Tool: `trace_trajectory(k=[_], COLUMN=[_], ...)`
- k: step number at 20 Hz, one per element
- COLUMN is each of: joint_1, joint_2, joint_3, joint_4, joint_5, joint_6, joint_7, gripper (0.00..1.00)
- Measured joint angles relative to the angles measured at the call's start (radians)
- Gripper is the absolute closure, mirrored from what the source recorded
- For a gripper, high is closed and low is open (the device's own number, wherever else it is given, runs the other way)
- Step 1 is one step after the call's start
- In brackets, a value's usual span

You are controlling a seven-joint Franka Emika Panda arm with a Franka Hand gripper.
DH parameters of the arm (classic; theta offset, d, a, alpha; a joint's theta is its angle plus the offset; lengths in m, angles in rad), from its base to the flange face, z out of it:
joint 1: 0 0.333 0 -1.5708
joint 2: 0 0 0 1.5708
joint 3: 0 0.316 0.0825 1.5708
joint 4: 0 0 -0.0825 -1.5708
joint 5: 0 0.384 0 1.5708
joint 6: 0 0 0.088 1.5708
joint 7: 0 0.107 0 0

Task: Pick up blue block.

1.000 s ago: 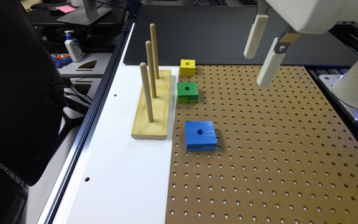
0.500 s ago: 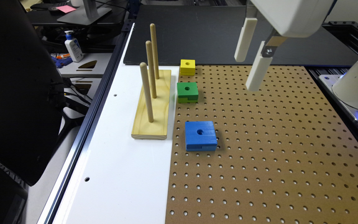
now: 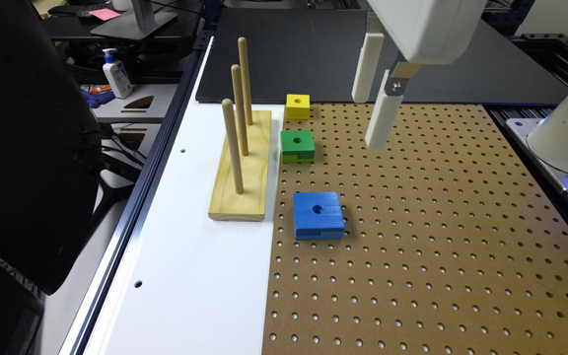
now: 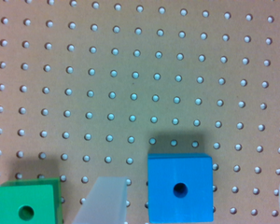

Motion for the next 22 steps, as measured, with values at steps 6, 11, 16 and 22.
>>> trace_trajectory(k=[6,11,16,22], joint_1=[0.0,-0.001,-0.001,-0.001], joint_2=[0.059,0.134,0.19,0.247], joint_3=[0.0,-0.001,-0.001,-0.003], joint_4=[0.0,0.001,-0.005,-0.003], joint_5=[-0.0016,-0.0047,-0.0063,-0.0078], joint_6=[0.044,0.116,0.164,0.222], joint_7=[0.0,0.0,0.0,0.0], gripper=[0.0,0.0,0.0,0.0])
